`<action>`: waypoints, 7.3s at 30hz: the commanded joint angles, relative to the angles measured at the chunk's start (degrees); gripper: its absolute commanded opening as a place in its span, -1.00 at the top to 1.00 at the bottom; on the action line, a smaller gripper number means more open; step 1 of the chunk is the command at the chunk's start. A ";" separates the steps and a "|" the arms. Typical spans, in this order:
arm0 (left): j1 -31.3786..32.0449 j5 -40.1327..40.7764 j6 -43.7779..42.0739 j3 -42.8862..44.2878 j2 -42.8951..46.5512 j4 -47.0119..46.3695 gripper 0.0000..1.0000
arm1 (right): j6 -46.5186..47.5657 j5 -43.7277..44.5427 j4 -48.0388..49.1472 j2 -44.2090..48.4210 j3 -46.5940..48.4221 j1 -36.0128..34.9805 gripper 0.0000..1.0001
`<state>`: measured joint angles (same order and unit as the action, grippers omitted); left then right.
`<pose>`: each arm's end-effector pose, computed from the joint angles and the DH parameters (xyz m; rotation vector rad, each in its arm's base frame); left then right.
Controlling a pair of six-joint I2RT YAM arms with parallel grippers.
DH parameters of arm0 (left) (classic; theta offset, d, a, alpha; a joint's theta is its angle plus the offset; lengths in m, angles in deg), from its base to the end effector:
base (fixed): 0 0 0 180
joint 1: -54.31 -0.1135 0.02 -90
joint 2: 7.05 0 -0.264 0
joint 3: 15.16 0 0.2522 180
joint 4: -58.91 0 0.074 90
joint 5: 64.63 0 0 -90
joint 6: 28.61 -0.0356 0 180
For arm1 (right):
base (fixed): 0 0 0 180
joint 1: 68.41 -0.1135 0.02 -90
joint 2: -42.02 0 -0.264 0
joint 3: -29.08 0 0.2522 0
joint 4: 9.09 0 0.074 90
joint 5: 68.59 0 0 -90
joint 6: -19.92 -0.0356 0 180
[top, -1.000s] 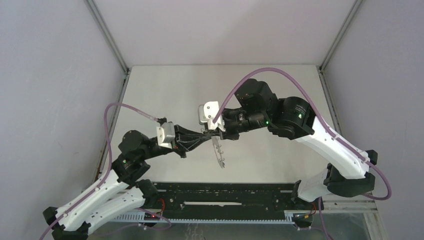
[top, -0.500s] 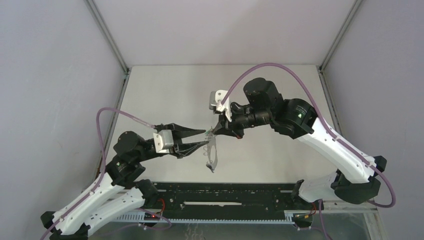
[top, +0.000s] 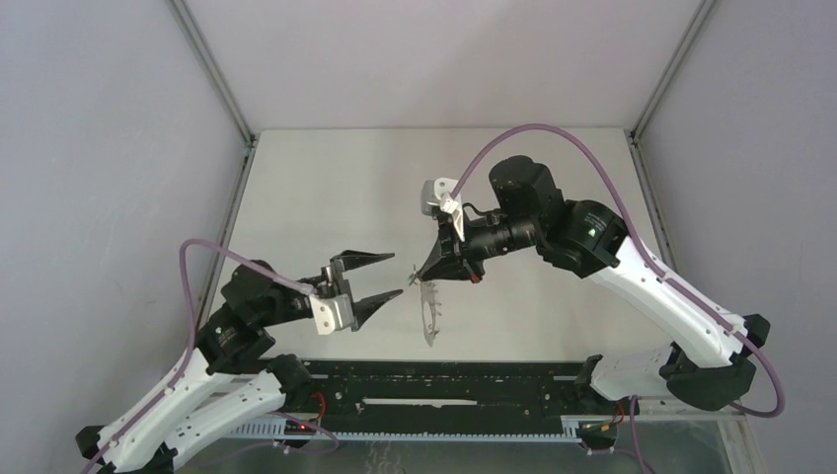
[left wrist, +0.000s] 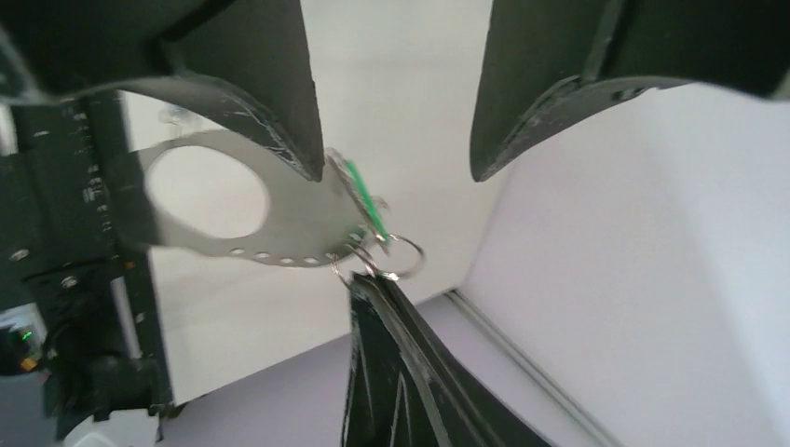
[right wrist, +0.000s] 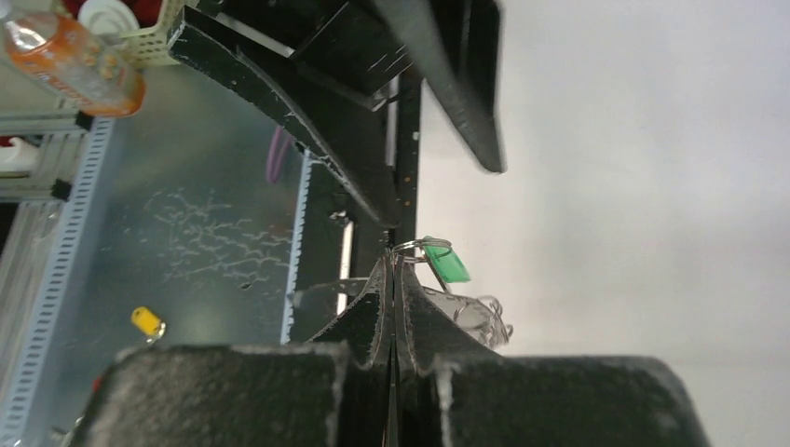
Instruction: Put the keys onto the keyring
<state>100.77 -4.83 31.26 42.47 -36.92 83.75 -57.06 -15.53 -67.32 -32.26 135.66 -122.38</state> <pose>0.0689 -0.0985 0.3678 1.2643 0.9137 -0.6251 0.1320 0.2178 0.4576 -1.4928 1.4772 1.0932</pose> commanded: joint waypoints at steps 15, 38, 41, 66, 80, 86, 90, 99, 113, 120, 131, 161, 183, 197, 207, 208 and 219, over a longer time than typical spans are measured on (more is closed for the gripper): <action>-0.18 -20.66 -39.18 15.89 -6.26 31.49 -0.29 | 2.76 -9.98 -8.33 -8.28 9.40 -3.38 1.00; -0.15 -19.79 -36.48 13.99 -6.09 26.56 -0.15 | 2.72 -12.14 -6.99 -10.60 9.75 -5.24 1.00; -0.15 -19.99 -37.80 15.14 -7.43 29.18 -0.09 | 2.69 -12.34 -6.79 -11.15 9.95 -5.67 1.00; 0.18 -13.07 -41.25 7.61 -2.58 17.69 0.79 | -6.73 -12.11 8.69 -3.12 -2.17 -1.13 1.00; 1.39 -11.73 -47.26 5.09 -1.48 17.79 0.99 | -14.66 -9.24 19.87 1.46 -10.13 1.97 1.00; 2.79 -9.29 -51.50 3.19 -0.56 17.84 0.99 | -20.05 -7.49 28.80 4.72 -14.96 3.17 1.00; 3.93 -7.52 -53.37 2.71 -0.72 17.42 0.99 | -23.80 -4.93 35.59 7.14 -18.88 3.17 1.00; 4.55 -8.02 -44.81 3.10 -1.76 13.56 0.76 | -30.40 1.07 49.81 11.84 -28.12 1.57 1.00; 4.58 -5.37 -11.61 8.41 -0.66 6.22 0.27 | -32.94 4.63 64.80 18.24 -38.50 1.29 1.00; 4.42 3.50 5.48 12.92 -3.60 0.29 0.19 | -31.36 1.96 64.11 18.18 -38.24 1.59 1.00; 1.14 -8.51 18.79 20.44 -10.01 10.78 0.35 | -27.69 -0.60 64.14 18.37 -37.97 1.07 1.00; -0.08 -7.43 19.44 20.94 -13.83 15.26 0.99 | -24.53 -1.10 60.44 17.85 -35.69 0.27 1.00; -0.85 -10.03 15.52 29.51 -19.93 27.25 0.99 | 4.27 -2.64 -6.27 -0.79 3.91 -0.12 0.14; -0.89 -9.64 9.59 36.42 -24.31 36.33 0.99 | 6.65 0.70 -5.59 -3.24 5.68 -3.09 0.31; -0.76 -8.41 7.04 41.93 -27.84 42.02 0.99 | 5.35 1.22 -0.62 -2.36 1.85 -3.33 0.44; -0.75 -8.46 7.01 42.34 -27.99 42.02 0.99 | 5.31 1.26 -0.62 -2.36 1.37 -3.33 0.44; 0.44 -8.24 6.00 42.78 -28.62 43.64 0.99 | 3.74 4.60 3.11 -0.91 -0.07 -3.24 1.00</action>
<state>100.24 -12.17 38.80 82.10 -65.62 127.33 -51.57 -13.63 -69.26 -35.71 136.07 -125.25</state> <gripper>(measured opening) 0.011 0.008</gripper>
